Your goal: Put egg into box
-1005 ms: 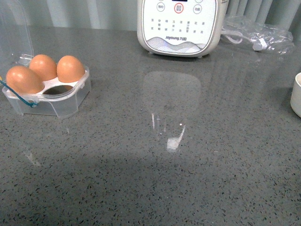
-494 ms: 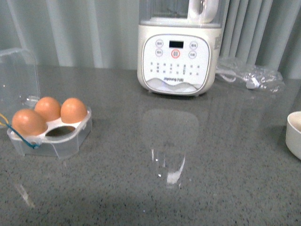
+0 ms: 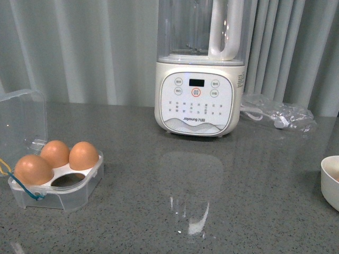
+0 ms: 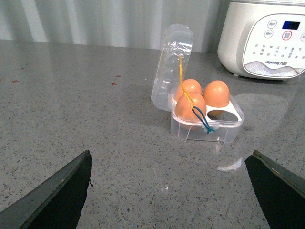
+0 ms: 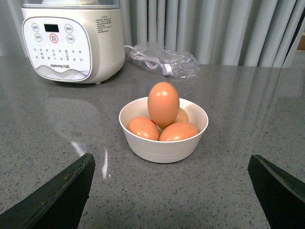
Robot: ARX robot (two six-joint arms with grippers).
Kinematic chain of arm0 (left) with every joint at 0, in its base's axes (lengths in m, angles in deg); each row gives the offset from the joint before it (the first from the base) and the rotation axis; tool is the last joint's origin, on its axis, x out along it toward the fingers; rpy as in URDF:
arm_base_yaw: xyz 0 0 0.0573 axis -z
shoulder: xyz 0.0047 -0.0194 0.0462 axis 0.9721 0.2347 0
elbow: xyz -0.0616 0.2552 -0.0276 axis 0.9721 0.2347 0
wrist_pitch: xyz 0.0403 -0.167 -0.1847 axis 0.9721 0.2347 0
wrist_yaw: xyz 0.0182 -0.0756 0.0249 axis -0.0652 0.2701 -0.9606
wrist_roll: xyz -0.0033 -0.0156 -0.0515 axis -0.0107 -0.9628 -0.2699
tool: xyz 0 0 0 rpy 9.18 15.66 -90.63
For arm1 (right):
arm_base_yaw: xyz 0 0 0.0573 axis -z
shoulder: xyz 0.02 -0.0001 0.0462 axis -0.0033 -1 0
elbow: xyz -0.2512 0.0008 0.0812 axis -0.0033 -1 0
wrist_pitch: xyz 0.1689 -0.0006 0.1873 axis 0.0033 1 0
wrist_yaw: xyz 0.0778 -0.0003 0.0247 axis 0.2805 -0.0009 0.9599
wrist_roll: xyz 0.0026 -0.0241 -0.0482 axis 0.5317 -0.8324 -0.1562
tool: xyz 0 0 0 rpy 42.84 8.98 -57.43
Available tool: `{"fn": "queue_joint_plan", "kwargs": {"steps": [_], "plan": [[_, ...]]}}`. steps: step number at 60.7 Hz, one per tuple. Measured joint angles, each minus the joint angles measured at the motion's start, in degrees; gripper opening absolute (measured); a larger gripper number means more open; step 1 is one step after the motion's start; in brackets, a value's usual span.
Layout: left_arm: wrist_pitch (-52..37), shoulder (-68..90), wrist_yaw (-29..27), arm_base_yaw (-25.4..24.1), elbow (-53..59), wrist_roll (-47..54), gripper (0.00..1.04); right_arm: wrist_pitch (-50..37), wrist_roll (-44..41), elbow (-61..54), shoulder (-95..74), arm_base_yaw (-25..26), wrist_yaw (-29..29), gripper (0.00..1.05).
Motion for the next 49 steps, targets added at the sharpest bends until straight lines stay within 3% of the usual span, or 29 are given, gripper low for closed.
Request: {"fn": "queue_joint_plan", "kwargs": {"steps": [6,11,15,31,37,49], "plan": [[0.0,0.0,0.0,0.0,0.0,0.0,0.98,0.0,0.04,0.0,-0.02,-0.04,-0.17,0.98],[0.0,0.0,0.0,0.0,0.0,0.0,0.98,-3.15,2.29,0.04,-2.21,-1.86,-6.95,0.98],[0.0,0.0,0.0,0.0,0.0,0.0,0.98,-7.98,3.26,0.35,-6.43,-1.92,-7.48,0.98],[0.0,0.0,0.0,0.0,0.0,0.0,0.98,-32.57,4.04,10.25,-35.91,2.78,-0.02,0.98],[0.0,0.0,0.0,0.0,0.0,0.0,0.98,-35.15,4.37,15.67,-46.64,4.22,2.14,0.98],[0.0,0.0,0.0,0.0,0.0,0.0,0.98,-31.17,4.28,26.93,-62.36,5.51,5.97,0.98]]}}
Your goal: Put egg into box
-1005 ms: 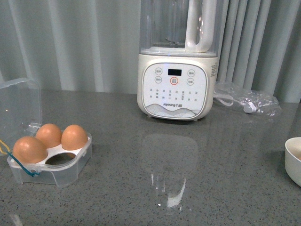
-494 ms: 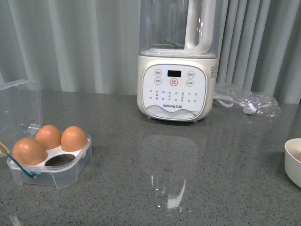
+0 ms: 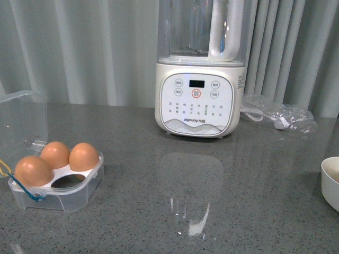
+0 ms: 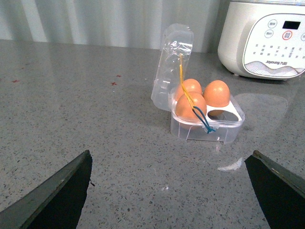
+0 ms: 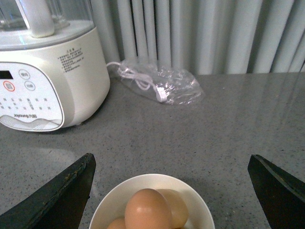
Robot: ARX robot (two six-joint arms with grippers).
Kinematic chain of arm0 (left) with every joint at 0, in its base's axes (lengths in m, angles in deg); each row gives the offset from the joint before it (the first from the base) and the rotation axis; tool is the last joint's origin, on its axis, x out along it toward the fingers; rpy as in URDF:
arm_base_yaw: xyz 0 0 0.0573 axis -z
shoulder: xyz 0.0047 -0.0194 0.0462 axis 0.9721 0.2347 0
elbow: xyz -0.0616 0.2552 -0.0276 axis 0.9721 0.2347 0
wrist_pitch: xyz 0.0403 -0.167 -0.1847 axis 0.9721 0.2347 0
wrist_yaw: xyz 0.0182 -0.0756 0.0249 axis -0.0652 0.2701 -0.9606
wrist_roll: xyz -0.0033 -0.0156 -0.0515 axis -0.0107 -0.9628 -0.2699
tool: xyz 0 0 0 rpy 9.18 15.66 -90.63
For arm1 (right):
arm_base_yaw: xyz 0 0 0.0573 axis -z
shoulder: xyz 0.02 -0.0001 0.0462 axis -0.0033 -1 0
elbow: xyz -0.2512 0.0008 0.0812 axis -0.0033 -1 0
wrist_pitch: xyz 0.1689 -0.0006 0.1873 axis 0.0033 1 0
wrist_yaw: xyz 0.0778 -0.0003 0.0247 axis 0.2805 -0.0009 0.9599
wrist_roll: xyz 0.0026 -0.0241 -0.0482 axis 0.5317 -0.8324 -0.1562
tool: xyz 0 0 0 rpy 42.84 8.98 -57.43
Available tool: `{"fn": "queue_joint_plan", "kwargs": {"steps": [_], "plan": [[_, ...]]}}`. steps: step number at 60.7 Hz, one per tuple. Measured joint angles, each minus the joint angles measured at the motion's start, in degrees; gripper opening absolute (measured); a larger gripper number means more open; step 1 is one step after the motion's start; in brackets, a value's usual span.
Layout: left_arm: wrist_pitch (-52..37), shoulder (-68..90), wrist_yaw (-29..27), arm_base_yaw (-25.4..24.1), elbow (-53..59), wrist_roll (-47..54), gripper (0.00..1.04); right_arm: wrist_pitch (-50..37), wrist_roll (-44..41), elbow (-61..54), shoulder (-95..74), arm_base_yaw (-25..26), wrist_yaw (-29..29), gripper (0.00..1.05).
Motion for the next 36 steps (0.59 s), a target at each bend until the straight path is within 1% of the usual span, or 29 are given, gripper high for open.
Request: {"fn": "queue_joint_plan", "kwargs": {"steps": [8,15,26,36], "plan": [[0.0,0.0,0.0,0.0,0.0,0.0,0.98,3.76,-0.39,4.83,-5.49,0.42,0.96,0.98],[0.0,0.0,0.0,0.0,0.0,0.0,0.98,6.29,-1.2,6.8,-8.61,0.55,2.14,0.98],[0.0,0.0,0.0,0.0,0.0,0.0,0.98,7.56,-3.69,7.13,-11.89,0.46,3.34,0.98],[0.0,0.0,0.0,0.0,0.0,0.0,0.98,7.45,-3.96,7.1,-13.68,0.46,4.9,0.98]]}}
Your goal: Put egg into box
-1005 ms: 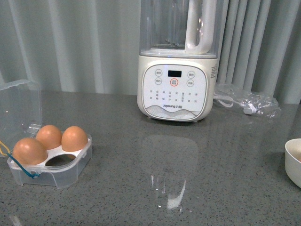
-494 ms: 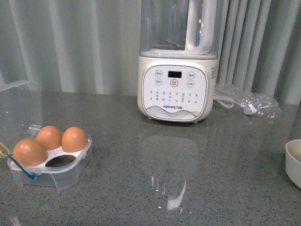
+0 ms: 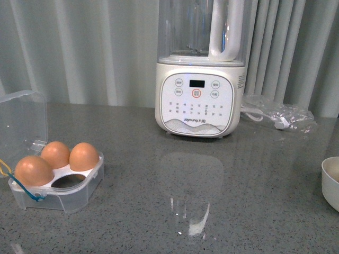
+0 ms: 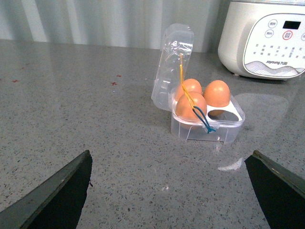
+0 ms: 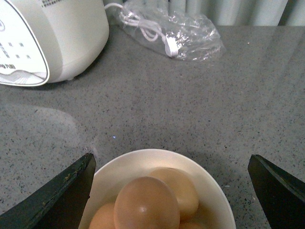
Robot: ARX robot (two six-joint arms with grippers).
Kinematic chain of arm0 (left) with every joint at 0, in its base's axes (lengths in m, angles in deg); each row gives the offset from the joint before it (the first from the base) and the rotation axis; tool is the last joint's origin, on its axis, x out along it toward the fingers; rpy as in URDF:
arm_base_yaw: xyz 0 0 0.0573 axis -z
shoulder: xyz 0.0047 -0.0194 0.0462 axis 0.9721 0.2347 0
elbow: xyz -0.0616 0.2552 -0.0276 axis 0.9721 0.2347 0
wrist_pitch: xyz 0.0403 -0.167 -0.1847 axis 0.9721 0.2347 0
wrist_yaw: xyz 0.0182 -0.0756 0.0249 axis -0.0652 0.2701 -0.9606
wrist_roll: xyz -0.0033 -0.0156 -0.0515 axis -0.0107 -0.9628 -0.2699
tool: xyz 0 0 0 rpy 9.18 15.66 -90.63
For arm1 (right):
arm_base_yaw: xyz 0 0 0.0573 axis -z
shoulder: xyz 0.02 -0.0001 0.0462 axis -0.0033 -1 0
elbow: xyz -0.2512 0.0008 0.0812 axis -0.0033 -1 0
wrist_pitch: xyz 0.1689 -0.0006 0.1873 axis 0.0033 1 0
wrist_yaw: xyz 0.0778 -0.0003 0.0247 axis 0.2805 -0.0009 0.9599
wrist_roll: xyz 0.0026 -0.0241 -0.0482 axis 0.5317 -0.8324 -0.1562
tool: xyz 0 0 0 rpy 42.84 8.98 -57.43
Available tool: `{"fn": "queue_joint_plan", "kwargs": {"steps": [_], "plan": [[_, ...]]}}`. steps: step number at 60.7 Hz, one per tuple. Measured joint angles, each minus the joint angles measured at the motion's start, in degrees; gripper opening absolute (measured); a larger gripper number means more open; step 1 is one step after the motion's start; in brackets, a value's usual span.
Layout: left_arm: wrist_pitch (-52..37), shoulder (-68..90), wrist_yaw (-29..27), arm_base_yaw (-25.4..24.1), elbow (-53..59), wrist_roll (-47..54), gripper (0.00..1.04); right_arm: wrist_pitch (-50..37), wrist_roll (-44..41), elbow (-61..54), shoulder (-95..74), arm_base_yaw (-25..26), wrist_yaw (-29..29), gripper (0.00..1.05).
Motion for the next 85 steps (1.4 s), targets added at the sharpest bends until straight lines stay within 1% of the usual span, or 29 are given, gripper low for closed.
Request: {"fn": "queue_joint_plan", "kwargs": {"steps": [12,42,45,57,59,61,64,68,85], "plan": [[0.0,0.0,0.0,0.0,0.0,0.0,0.98,-0.7,-0.22,0.0,-1.44,0.39,2.25,0.98],[0.0,0.0,0.0,0.0,0.0,0.0,0.98,-0.79,-1.2,-0.96,-2.75,0.81,3.48,0.98],[0.0,0.0,0.0,0.0,0.0,0.0,0.98,-0.76,-1.2,-1.05,-2.73,0.87,3.67,0.94],[0.0,0.0,0.0,0.0,0.0,0.0,0.98,-0.5,-2.05,-2.05,-2.34,1.18,3.89,0.62],[0.0,0.0,0.0,0.0,0.0,0.0,0.98,-0.42,-2.14,-2.12,-2.21,1.2,4.04,0.59],[0.0,0.0,0.0,0.0,0.0,0.0,0.98,-0.37,-2.32,-2.27,-1.84,1.22,4.22,0.52],[0.0,0.0,0.0,0.0,0.0,0.0,0.98,-0.28,-2.58,-2.4,-1.46,1.22,4.2,0.45],[0.0,0.0,0.0,0.0,0.0,0.0,0.98,-0.11,-2.78,-2.71,-0.74,1.29,4.2,0.42],[0.0,0.0,0.0,0.0,0.0,0.0,0.98,3.21,-3.63,-3.04,5.53,0.92,4.42,0.42]]}}
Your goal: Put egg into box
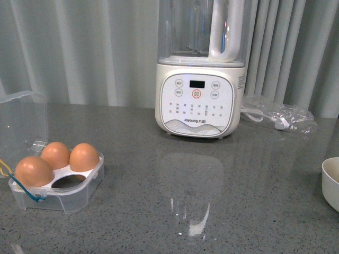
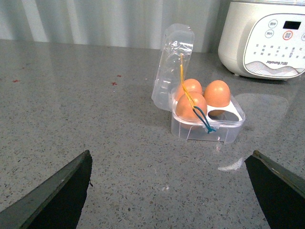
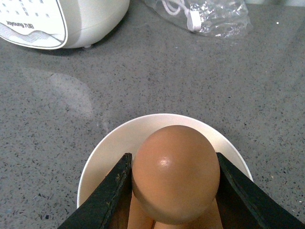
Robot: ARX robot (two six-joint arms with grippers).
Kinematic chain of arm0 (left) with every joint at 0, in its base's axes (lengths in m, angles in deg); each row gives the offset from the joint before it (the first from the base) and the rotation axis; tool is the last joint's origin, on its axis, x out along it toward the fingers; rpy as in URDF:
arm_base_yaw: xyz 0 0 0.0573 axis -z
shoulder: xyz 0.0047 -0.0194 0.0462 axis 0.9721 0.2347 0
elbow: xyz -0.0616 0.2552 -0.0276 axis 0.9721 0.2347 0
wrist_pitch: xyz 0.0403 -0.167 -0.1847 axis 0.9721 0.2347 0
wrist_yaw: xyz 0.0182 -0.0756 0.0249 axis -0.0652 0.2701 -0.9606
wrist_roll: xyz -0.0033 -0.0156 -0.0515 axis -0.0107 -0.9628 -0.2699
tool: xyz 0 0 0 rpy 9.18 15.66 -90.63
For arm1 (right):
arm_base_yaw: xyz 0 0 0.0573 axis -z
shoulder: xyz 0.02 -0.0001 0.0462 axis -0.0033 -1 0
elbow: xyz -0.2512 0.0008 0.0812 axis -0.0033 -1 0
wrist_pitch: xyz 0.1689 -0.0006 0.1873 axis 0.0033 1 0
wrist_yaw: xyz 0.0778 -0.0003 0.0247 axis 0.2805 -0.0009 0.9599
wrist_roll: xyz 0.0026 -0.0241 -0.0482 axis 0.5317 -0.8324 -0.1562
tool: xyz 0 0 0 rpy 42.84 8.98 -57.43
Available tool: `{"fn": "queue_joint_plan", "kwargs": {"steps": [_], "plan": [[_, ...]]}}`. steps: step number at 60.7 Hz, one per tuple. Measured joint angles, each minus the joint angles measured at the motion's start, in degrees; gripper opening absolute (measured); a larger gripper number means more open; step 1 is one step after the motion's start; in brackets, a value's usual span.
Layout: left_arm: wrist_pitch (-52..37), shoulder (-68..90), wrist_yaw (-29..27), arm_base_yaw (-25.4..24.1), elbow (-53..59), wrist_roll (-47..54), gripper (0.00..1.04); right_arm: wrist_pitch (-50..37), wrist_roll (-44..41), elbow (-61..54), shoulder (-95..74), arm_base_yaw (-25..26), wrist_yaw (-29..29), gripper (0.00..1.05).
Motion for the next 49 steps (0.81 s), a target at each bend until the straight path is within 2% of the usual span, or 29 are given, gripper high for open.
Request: {"fn": "queue_joint_plan", "kwargs": {"steps": [12,29,43,49], "plan": [[0.0,0.0,0.0,0.0,0.0,0.0,0.98,-0.48,-0.02,6.34,-0.33,-3.3,-0.7,0.42],[0.0,0.0,0.0,0.0,0.0,0.0,0.98,-4.57,3.98,23.67,-16.52,-13.51,0.07,0.42],[0.0,0.0,0.0,0.0,0.0,0.0,0.98,-4.37,5.6,32.96,-26.8,-24.74,6.78,0.42],[0.0,0.0,0.0,0.0,0.0,0.0,0.98,-4.0,6.05,34.32,-28.89,-28.09,10.14,0.42]]}}
